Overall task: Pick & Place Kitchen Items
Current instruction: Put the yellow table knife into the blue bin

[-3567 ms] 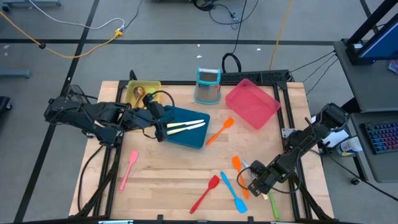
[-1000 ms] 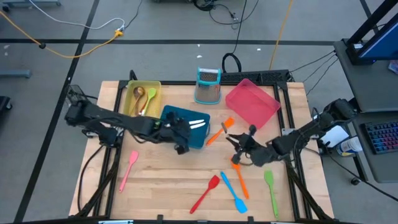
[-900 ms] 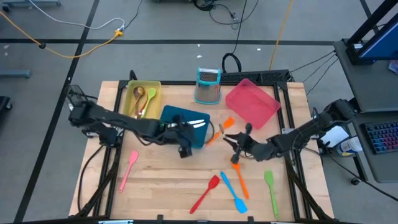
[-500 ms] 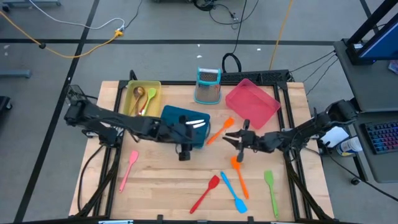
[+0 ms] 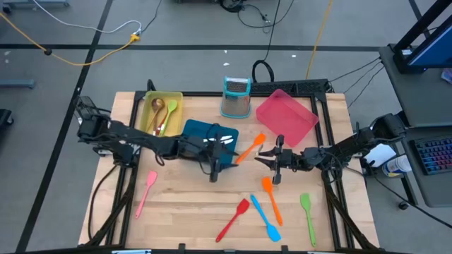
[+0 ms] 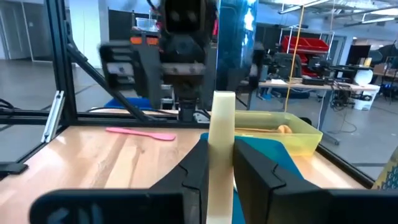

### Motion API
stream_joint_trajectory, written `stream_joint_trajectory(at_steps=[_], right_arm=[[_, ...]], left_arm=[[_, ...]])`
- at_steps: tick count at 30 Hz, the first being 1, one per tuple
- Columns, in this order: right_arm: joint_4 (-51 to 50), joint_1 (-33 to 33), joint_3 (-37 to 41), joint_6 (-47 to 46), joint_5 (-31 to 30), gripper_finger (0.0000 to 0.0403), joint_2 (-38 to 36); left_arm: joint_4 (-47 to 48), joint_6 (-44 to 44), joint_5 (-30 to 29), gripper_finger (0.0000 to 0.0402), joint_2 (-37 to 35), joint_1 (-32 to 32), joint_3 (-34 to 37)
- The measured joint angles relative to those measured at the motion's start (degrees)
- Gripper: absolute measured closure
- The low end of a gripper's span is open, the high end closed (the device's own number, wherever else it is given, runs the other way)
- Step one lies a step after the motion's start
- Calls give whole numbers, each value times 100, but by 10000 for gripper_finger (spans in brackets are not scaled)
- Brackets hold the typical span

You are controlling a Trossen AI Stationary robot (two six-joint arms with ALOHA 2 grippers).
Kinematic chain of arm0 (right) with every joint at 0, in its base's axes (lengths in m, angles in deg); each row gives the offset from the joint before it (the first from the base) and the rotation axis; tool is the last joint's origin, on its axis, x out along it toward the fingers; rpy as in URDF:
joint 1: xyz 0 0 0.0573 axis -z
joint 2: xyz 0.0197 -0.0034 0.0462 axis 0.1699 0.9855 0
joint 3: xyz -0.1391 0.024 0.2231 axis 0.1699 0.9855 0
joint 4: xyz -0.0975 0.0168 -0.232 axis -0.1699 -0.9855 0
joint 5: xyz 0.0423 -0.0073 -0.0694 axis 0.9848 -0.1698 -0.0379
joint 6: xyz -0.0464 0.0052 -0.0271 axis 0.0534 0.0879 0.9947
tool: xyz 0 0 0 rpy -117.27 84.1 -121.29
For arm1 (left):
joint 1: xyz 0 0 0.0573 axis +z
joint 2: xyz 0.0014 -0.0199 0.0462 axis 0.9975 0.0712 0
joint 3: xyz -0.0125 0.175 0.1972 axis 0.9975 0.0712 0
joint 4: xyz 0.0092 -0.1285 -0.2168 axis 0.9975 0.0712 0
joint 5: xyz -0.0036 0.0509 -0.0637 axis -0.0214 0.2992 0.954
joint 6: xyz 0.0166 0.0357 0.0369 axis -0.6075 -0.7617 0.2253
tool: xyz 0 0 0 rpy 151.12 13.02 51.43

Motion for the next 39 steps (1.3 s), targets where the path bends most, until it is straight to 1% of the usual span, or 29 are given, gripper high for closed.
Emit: stream_joint_trajectory(at_steps=[2, 6, 7, 10, 13, 15, 18, 21, 28, 34, 36, 39], right_arm=[[-3, 0, 0, 3, -3, 355, 0], [-56, 0, 0, -7, -2, 355, 0], [-102, 0, 0, -37, -1, 355, 0], [-302, 0, 0, -167, 0, 355, 0], [-355, 0, 0, -161, -1, 355, 80], [-354, 0, 0, -150, -1, 355, 171], [-41, 51, 0, 72, 11, 355, 315], [265, 125, 0, 269, 71, 355, 344], [416, 578, -4, 300, 1014, 355, 352], [420, 847, -4, 48, 1046, 355, 396], [430, 899, -7, -15, 1047, 355, 452], [507, 920, -30, -26, 1046, 355, 529]], left_arm=[[-425, 45, -5, 213, 101, 71, 149], [-485, 34, -8, 213, 169, 167, 172], [-482, 0, -55, 213, 175, 188, 172], [-339, -157, -454, 213, 177, 254, 172], [-308, -137, -599, 213, 177, 318, 172], [-303, -139, -598, 213, 177, 339, 170], [-322, -144, -590, 213, 177, 379, 170], [-435, 228, -596, 213, 177, 392, 166], [-523, 689, -430, 213, 279, 381, 165], [-710, 748, -259, 213, 503, 336, 176], [-1132, 655, -253, 213, 715, 333, 101], [-1370, 574, -258, 213, 981, 338, 15]])
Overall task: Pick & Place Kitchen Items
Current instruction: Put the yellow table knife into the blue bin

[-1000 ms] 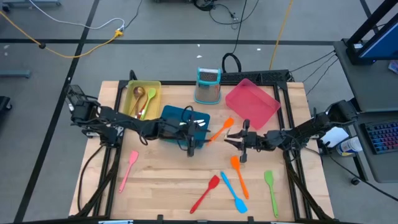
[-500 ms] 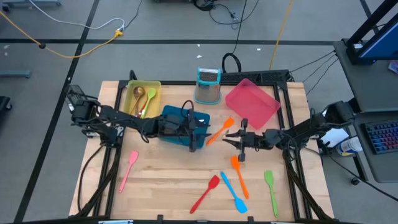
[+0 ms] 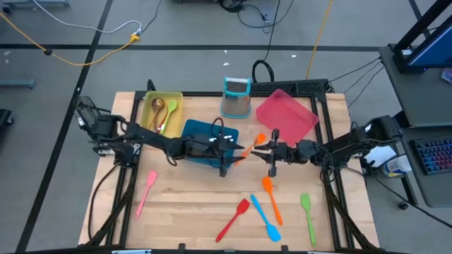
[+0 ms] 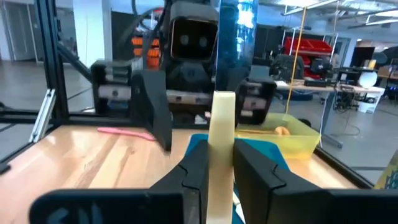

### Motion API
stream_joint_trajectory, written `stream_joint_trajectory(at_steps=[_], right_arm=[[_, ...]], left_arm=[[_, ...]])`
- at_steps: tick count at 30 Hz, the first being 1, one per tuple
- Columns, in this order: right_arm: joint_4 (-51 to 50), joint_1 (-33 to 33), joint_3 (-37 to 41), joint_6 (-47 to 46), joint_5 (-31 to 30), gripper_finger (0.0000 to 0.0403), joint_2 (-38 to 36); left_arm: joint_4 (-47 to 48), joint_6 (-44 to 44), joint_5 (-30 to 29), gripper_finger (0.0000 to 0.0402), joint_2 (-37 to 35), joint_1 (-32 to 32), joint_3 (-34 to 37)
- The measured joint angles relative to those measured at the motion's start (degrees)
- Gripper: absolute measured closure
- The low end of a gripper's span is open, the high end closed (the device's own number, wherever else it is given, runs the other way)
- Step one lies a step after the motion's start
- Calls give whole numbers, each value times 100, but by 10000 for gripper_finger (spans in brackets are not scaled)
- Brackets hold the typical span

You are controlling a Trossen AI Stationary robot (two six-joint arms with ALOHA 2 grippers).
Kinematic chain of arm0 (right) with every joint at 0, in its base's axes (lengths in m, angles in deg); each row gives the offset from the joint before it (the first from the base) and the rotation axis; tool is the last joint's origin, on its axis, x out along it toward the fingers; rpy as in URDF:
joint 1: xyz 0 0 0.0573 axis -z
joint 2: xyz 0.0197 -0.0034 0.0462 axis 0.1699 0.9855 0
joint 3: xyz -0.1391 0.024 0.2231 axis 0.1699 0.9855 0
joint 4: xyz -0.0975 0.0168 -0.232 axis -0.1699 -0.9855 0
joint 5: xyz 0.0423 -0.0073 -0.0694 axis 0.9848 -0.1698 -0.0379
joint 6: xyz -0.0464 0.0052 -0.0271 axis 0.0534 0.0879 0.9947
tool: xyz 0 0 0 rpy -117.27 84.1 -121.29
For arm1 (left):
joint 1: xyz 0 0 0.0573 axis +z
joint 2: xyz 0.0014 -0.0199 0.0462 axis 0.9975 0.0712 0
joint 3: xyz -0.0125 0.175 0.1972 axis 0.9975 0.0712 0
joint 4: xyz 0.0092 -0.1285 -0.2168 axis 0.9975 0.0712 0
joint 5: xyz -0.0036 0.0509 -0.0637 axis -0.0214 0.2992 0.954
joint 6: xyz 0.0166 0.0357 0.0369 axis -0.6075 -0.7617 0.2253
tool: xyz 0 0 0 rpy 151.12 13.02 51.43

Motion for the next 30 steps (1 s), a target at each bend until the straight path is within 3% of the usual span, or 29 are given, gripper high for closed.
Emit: stream_joint_trajectory(at_steps=[9, 15, 30], right_arm=[[-20, -9, 1, -152, 233, 352, 22], [59, -39, -1, -139, 551, 349, 19], [305, -35, 1, 69, 578, 349, 15]], left_arm=[[-173, -165, -44, 213, 501, 25, -411], [-130, -138, 22, 213, 512, 50, -462], [-147, -166, 112, 213, 524, 70, -665]])
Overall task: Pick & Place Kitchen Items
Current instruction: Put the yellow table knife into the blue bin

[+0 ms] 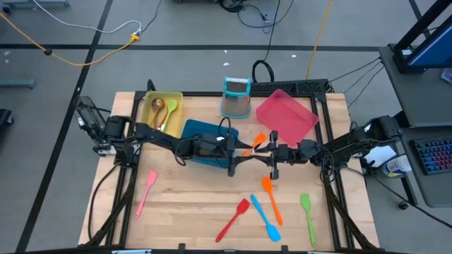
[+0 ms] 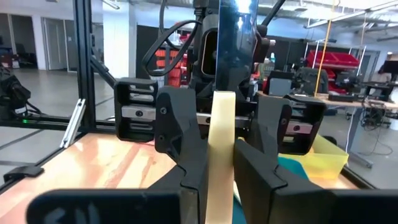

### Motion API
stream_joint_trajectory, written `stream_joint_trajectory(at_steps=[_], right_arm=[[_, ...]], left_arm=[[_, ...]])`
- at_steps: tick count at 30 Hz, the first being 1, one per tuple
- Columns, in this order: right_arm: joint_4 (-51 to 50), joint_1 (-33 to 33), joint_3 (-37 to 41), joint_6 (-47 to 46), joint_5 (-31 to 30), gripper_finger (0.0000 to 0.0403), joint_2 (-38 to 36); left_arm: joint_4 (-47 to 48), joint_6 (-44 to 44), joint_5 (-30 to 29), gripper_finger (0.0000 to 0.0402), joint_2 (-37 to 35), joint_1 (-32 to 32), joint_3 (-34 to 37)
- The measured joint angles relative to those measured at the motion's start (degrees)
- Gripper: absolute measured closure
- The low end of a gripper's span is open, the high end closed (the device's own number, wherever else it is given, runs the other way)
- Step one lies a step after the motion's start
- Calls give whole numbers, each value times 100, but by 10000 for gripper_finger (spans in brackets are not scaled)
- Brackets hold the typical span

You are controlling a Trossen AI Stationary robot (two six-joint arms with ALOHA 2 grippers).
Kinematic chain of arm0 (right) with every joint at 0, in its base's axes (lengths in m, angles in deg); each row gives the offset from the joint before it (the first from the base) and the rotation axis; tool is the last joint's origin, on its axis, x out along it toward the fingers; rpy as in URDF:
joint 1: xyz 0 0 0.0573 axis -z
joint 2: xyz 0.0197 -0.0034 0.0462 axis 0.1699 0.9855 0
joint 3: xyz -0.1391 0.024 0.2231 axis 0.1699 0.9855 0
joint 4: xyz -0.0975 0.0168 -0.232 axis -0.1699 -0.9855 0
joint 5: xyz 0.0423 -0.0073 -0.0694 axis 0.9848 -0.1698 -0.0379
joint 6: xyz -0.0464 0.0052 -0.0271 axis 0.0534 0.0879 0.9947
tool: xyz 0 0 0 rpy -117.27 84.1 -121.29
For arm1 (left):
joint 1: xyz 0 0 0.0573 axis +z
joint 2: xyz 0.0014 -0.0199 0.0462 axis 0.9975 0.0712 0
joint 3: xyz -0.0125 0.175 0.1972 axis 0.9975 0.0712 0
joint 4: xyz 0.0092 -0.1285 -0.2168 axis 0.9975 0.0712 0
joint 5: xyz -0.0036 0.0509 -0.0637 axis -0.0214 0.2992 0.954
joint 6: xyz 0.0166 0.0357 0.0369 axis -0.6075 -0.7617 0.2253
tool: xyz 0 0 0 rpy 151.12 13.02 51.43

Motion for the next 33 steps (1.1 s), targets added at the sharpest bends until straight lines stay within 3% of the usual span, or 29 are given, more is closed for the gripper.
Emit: stream_joint_trajectory(at_steps=[9, 17, 23, 33], right_arm=[[-41, 4, 4, 122, -36, 349, 5], [-107, 8, 4, 89, -153, 348, 7], [-466, -2, -4, 75, -591, 332, 2], [-733, -13, 0, 84, -757, 252, 0]], left_arm=[[388, -124, -131, 223, 216, 4, -337], [511, -92, -105, 329, 224, 13, -354], [671, 67, -189, 329, 226, 28, -350], [1530, 223, -744, 329, 106, 48, -345]])
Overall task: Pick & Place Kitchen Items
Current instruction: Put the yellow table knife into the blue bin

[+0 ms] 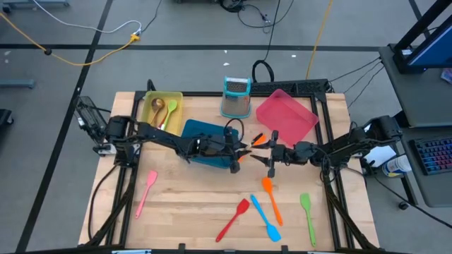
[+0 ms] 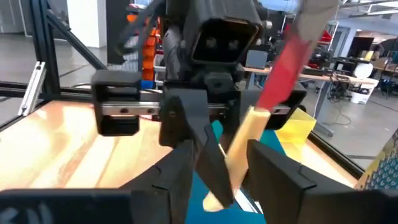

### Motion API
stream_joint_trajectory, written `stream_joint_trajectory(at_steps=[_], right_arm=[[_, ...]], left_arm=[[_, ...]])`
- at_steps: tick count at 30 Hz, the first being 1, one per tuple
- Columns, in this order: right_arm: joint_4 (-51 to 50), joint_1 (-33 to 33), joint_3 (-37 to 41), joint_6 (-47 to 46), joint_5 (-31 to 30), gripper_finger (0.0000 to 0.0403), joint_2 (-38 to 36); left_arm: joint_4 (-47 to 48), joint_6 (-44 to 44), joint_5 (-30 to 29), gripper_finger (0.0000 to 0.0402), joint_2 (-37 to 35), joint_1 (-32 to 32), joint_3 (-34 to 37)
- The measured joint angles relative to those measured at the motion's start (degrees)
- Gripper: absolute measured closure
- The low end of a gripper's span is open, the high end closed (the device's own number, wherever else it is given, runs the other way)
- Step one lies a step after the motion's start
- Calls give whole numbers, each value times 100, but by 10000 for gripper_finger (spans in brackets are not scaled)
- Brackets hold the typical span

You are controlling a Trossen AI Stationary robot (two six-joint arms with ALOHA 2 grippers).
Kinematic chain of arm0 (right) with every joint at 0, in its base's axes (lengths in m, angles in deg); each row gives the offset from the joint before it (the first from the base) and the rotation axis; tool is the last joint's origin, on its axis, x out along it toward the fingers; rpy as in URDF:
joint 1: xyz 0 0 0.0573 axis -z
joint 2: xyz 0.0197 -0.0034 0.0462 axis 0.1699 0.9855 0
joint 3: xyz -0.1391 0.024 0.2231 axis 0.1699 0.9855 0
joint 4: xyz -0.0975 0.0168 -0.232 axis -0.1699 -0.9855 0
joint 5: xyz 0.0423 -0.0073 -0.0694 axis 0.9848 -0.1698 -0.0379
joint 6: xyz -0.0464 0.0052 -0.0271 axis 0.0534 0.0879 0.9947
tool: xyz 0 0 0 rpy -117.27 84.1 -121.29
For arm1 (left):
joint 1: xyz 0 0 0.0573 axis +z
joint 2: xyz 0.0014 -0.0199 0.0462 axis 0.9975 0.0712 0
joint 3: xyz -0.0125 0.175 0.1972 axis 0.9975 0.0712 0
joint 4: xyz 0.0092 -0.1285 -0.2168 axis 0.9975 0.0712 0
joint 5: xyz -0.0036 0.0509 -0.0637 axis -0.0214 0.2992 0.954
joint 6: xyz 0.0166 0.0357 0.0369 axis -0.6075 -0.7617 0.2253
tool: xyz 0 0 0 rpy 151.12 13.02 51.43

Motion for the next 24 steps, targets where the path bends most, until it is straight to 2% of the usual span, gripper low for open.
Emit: stream_joint_trajectory(at_steps=[5, 11, 14, 19, 24], right_arm=[[-349, 0, 0, -2, -7, 232, 0], [-343, 0, 2, -259, -6, 229, -2], [-333, 0, 2, -543, -3, 233, -2], [-352, 0, 2, -610, 0, 235, -2], [-386, 2, 2, -610, 2, 235, -4]], left_arm=[[1219, -66, -218, 329, -594, -11, 3], [3621, -113, -574, 329, -1753, 93, -5], [4735, -117, -622, 329, -2052, 207, -7], [6328, -121, -695, 329, -2054, 393, 8], [6903, -270, -776, 329, -1865, 487, 7]])
